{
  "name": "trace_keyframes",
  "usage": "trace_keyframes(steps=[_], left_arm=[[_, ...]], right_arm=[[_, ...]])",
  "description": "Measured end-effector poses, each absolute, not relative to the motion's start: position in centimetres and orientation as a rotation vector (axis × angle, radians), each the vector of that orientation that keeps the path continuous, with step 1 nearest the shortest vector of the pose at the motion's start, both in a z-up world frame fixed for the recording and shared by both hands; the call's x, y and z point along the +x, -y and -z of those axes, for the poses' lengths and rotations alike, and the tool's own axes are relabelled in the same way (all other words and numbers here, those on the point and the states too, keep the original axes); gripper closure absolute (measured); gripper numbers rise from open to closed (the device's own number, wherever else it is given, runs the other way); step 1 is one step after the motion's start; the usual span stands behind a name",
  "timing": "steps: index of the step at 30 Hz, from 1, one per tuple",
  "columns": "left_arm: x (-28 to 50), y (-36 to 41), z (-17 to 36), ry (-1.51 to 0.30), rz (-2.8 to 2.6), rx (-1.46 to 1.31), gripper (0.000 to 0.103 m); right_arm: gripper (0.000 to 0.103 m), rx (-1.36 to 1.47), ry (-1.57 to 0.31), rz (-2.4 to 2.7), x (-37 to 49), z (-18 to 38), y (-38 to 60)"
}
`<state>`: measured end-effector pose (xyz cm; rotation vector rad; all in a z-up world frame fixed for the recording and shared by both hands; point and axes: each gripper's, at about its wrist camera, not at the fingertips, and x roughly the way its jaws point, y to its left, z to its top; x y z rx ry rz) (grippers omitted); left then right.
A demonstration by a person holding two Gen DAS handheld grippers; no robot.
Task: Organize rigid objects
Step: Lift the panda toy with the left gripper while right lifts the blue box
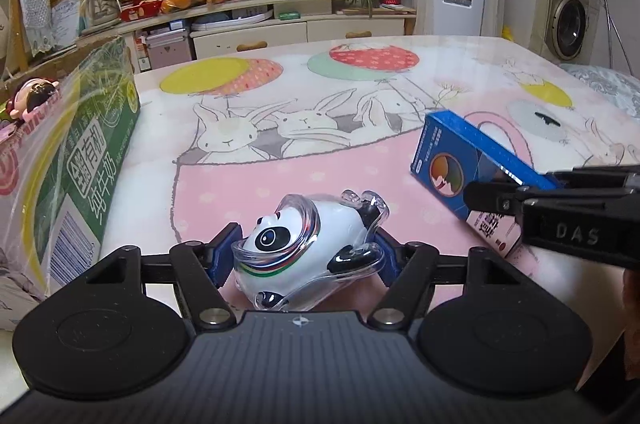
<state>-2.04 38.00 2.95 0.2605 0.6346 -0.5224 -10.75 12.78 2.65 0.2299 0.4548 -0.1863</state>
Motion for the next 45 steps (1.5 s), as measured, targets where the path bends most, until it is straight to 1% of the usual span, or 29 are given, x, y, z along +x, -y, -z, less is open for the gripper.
trace_keyframes(steps=[11, 19, 26, 38, 45], left_arm=[[-3.2, -38.7, -7.0, -0.604, 0.561, 0.208, 0.019], [-3.3, -39.8, -10.0, -0.586, 0.541, 0.191, 0.019], [-3.4, -41.3, -12.4, -0.532, 0.504, 0.177, 0.019], [-2.0, -43.9, -15.0, -0.460, 0.388, 0.165, 0.019], [-0.1, -46.5, -16.0, -0.453, 0.308, 0.142, 0.019]], right_arm=[[0.079, 0.270, -0.457, 0.237, -11.6, -3.7, -12.5], [0.079, 0.273, -0.429, 0.267, -12.5, -5.4, -12.9], [0.079, 0.265, -0.405, 0.279, -13.0, -7.2, -13.3], [0.079, 0.234, -0.379, 0.204, -12.3, -10.5, -16.1], [0.079, 0.205, -0.352, 0.136, -11.0, -12.7, -18.3]])
